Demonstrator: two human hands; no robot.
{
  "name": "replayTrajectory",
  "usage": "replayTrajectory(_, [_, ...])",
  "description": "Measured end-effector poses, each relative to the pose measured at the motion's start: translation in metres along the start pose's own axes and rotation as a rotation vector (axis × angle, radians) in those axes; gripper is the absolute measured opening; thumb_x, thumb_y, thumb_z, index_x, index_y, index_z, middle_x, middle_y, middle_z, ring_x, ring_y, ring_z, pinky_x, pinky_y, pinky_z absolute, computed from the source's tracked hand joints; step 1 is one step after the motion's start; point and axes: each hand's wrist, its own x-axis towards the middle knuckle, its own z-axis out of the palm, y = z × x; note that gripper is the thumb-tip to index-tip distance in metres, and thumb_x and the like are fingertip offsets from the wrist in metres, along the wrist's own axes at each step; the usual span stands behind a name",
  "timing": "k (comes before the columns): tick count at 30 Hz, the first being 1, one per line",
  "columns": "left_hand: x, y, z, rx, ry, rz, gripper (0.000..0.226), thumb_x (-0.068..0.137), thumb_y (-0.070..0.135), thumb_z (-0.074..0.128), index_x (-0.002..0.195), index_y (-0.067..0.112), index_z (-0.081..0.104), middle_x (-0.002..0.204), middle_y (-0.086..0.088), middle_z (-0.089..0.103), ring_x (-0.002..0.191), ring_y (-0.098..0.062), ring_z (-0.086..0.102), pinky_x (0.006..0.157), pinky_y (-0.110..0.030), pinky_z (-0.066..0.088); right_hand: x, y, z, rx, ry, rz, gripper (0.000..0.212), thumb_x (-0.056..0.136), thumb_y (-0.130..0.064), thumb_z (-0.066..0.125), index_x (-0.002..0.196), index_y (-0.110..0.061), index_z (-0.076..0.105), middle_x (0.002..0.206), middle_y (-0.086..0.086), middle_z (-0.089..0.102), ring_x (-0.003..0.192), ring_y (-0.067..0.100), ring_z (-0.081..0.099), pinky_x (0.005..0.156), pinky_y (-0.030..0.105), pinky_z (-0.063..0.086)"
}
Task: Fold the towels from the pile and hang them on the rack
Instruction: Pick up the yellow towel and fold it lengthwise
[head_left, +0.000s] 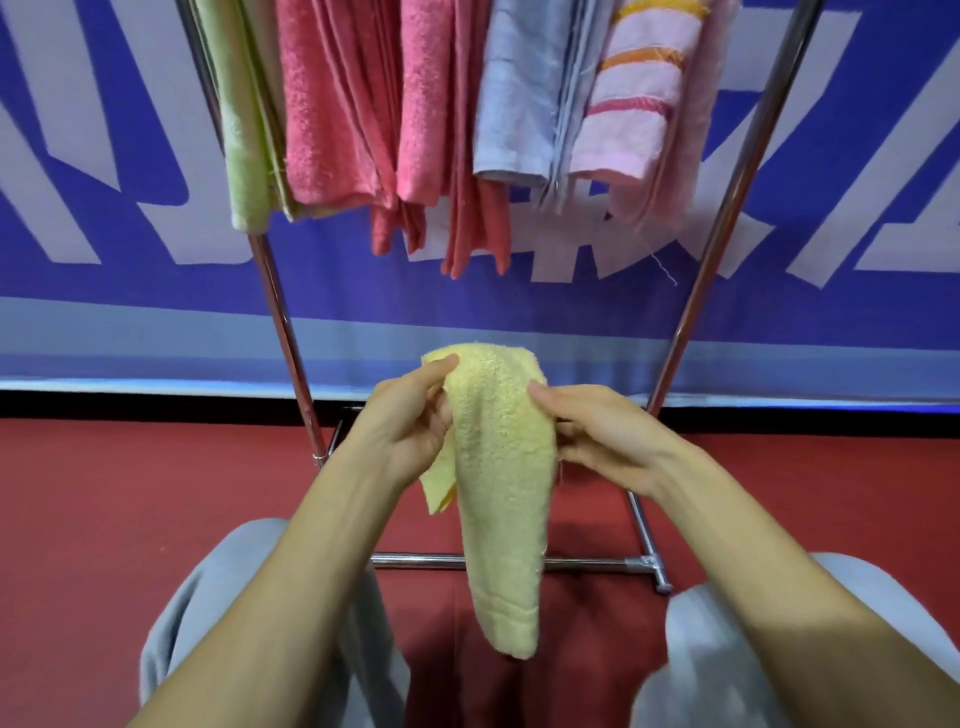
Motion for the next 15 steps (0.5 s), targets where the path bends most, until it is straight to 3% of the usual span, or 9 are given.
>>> replayTrajectory(2, [0.004,0.002,-0.004,-0.031,0.006,0.001,0.023,0.087,0.008,0.064,0.108,-0.002,0.064,0.099,-0.013,0.068,0.065,-0.013,0.068,0.071,-0.024,0.057,-0.001,0.0,0.004,-0.093,0.003,-0.068,0.01,0.089,-0.012,0.061,0.094,-0.008,0.069,0.093,0.005,0.071,0.084,0.01,0.065,0.077,0.019,0.05])
replayTrajectory(4, [0.005,0.002,-0.005,-0.07,0.003,-0.002,0.031,0.088,0.007,0.063,0.116,-0.005,0.061,0.103,-0.014,0.069,0.068,-0.014,0.07,0.07,-0.024,0.059,-0.001,0.001,0.007,-0.159,0.062,-0.151,0.008,0.086,-0.003,0.064,0.089,-0.009,0.068,0.083,0.002,0.072,0.074,0.004,0.066,0.068,0.013,0.049])
replayTrajectory(7, [0.0,0.0,0.003,-0.087,-0.059,0.017,0.03,0.09,0.007,0.06,0.117,-0.007,0.059,0.071,-0.009,0.071,0.057,-0.01,0.068,0.062,-0.021,0.058,0.004,0.004,0.007,-0.298,0.323,-0.315,0.005,0.084,-0.006,0.069,0.088,-0.008,0.068,0.079,0.005,0.072,0.069,0.006,0.066,0.068,0.021,0.051])
replayTrajectory(9, [-0.002,-0.001,0.005,-0.012,-0.101,0.052,0.026,0.091,0.013,0.06,0.113,-0.002,0.06,0.054,0.001,0.061,0.05,-0.008,0.06,0.065,-0.023,0.055,0.006,0.003,0.005,-0.383,0.493,-0.417,0.006,0.082,-0.009,0.07,0.088,-0.009,0.071,0.08,0.002,0.074,0.072,0.007,0.068,0.073,0.027,0.054])
replayTrajectory(12, [-0.005,-0.004,0.008,0.225,-0.177,0.058,0.041,0.08,0.029,0.072,0.111,0.005,0.06,0.092,-0.01,0.052,0.078,-0.024,0.048,0.076,-0.034,0.041,0.005,-0.001,0.006,-0.433,0.57,-0.458,0.008,0.084,-0.01,0.068,0.09,-0.011,0.074,0.081,-0.002,0.075,0.079,0.006,0.07,0.076,0.025,0.055])
replayTrajectory(13, [-0.005,-0.007,0.009,0.294,-0.186,0.073,0.043,0.079,0.032,0.072,0.11,0.004,0.061,0.098,-0.011,0.048,0.08,-0.025,0.046,0.077,-0.034,0.04,0.005,-0.001,0.005,-0.404,0.566,-0.444,0.009,0.085,-0.009,0.067,0.09,-0.011,0.073,0.082,-0.001,0.075,0.079,0.007,0.071,0.076,0.026,0.056])
replayTrajectory(15, [-0.005,-0.014,0.013,0.403,-0.182,0.107,0.04,0.083,0.031,0.069,0.11,0.001,0.064,0.099,-0.011,0.061,0.084,-0.021,0.057,0.08,-0.033,0.044,0.005,-0.003,0.005,-0.287,0.544,-0.405,0.01,0.086,-0.005,0.064,0.092,-0.009,0.072,0.082,0.004,0.075,0.077,0.012,0.071,0.072,0.028,0.056])
